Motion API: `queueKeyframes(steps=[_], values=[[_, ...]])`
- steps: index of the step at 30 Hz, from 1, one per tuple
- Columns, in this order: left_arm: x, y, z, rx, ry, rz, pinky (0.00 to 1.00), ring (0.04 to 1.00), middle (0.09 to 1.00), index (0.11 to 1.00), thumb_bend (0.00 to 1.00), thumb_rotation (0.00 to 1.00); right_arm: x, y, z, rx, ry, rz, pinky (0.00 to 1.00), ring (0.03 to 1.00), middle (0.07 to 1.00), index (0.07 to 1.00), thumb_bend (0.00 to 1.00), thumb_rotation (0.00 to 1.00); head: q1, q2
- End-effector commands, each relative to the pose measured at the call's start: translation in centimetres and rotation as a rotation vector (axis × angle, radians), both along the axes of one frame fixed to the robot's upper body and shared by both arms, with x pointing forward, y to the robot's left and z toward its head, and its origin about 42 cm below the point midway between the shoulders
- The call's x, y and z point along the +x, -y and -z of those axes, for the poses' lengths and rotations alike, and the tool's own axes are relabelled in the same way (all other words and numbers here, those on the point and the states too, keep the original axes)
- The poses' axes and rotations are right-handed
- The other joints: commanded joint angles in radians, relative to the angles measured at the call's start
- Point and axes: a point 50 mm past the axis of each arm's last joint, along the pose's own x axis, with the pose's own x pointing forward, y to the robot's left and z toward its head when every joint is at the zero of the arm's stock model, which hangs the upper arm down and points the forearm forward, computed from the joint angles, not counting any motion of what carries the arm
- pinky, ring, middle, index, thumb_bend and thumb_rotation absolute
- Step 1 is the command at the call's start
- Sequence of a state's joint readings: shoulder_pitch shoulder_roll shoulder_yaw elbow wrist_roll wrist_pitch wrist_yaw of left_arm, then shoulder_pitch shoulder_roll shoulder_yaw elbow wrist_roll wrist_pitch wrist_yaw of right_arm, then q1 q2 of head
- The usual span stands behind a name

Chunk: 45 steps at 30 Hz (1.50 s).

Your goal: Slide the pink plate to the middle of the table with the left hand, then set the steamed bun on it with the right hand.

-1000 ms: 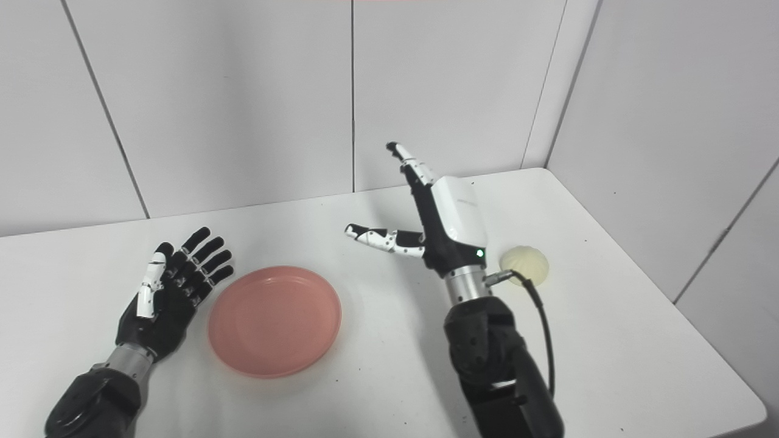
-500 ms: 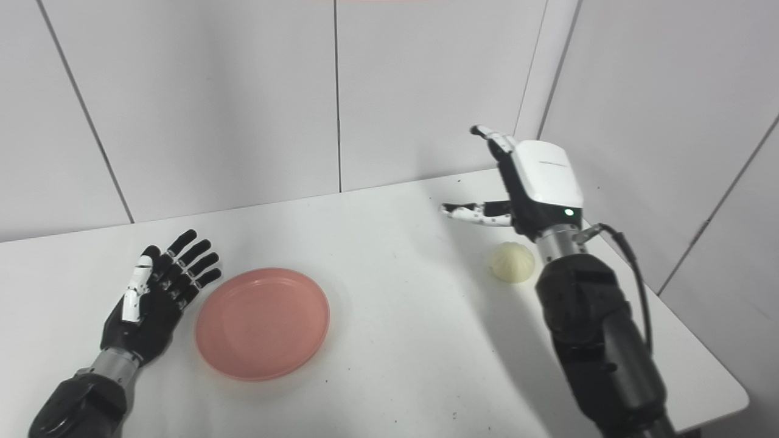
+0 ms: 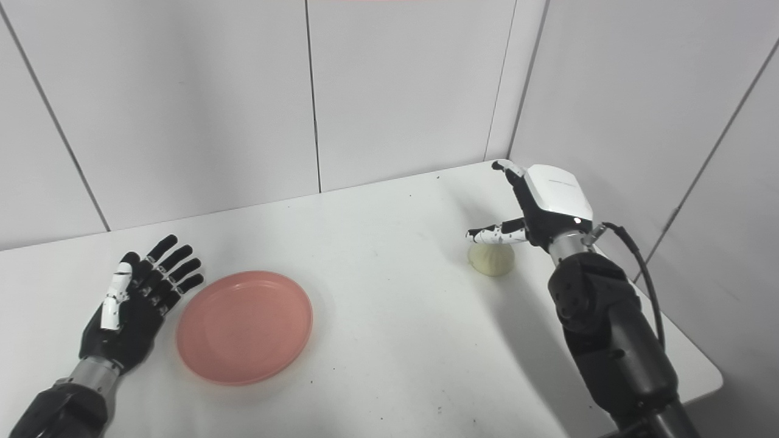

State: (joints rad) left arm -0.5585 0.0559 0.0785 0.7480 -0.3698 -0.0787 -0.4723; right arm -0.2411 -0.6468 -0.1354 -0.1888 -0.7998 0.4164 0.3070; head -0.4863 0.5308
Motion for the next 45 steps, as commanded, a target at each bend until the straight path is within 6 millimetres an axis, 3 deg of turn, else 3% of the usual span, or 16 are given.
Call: queueKeyframes(steps=[1, 13, 21, 34, 43, 45], values=[[-5.8, -6.7, 8.4, 0.079, -0.270, -0.098, 0.80, 0.827, 0.847, 0.852, 0.50, 0.92, 0.6, 0.5, -1.8, -0.019, 0.036, 0.020, 0.67, 0.805, 0.860, 0.855, 0.93, 0.44, -0.002, 0.003], [-5.7, -7.4, 8.2, 0.062, -0.279, -0.101, 0.81, 0.828, 0.851, 0.859, 0.50, 0.91, 3.1, 2.5, 1.3, 0.003, -0.058, 0.084, 0.69, 0.814, 0.870, 0.863, 0.97, 0.54, -0.015, 0.019], [-5.7, -7.7, 8.2, 0.068, -0.273, -0.096, 0.81, 0.829, 0.854, 0.861, 0.50, 0.92, 3.9, 2.6, 2.8, 0.043, -0.083, 0.104, 0.67, 0.809, 0.864, 0.858, 0.96, 0.49, -0.019, 0.028], [-5.7, -7.7, 8.0, 0.058, -0.270, -0.094, 0.80, 0.827, 0.852, 0.859, 0.50, 0.91, 4.5, 2.3, 3.5, 0.048, -0.109, 0.090, 0.66, 0.792, 0.848, 0.858, 0.94, 0.49, -0.016, 0.042], [-5.7, -7.7, 7.8, 0.069, -0.260, -0.092, 0.80, 0.833, 0.858, 0.865, 0.51, 0.92, 4.7, 1.9, 3.2, 0.080, -0.138, 0.095, 0.69, 0.793, 0.836, 0.822, 0.91, 0.37, -0.015, 0.052], [-5.7, -7.7, 7.8, 0.066, -0.261, -0.093, 0.80, 0.833, 0.857, 0.864, 0.51, 0.92, 4.6, 1.9, 3.0, 0.099, -0.142, 0.094, 0.54, 0.634, 0.706, 0.799, 0.88, 0.29, -0.016, 0.053]])
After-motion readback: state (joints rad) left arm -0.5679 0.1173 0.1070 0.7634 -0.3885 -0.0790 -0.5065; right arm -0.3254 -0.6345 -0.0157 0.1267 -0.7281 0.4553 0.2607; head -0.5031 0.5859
